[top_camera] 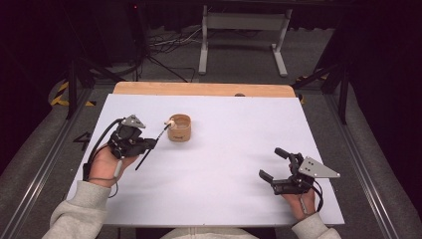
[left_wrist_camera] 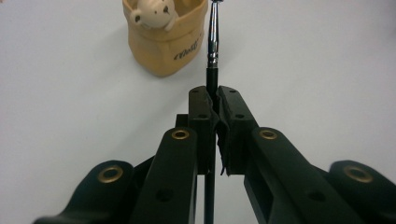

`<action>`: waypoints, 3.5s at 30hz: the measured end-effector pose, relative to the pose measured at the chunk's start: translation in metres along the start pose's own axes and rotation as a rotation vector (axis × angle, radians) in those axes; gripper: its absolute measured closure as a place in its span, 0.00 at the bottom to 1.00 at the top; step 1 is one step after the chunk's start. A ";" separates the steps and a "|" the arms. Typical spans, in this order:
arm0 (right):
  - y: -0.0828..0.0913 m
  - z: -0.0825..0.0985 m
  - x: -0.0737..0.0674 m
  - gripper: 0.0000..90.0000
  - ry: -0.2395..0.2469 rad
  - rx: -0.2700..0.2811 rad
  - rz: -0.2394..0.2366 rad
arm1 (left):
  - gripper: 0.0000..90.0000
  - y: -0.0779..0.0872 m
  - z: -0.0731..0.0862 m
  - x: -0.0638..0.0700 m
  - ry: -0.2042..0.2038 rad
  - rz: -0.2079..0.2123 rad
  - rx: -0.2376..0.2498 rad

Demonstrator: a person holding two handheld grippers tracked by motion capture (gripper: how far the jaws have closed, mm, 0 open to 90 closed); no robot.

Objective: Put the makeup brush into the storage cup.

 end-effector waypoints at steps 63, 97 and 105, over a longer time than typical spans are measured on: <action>0.002 -0.001 0.000 0.04 -0.021 0.023 -0.012 | 0.94 0.004 -0.027 -0.019 -0.059 0.043 0.678; 0.005 -0.002 0.001 0.04 -0.024 0.035 -0.025 | 0.94 -0.021 -0.074 -0.021 -0.051 0.070 0.725; 0.006 -0.002 0.001 0.04 -0.026 0.039 -0.026 | 0.94 -0.030 -0.077 -0.026 -0.046 0.051 0.737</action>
Point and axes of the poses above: each handheld gripper's, and its own axes: y roughly backward along the jaws, z roughly out of its underside, x roughly to its right, the point moved 2 cm from there along -y, roughly forward along the jaws, and after that the axes turned 2 degrees about y, right-handed, at the moved point
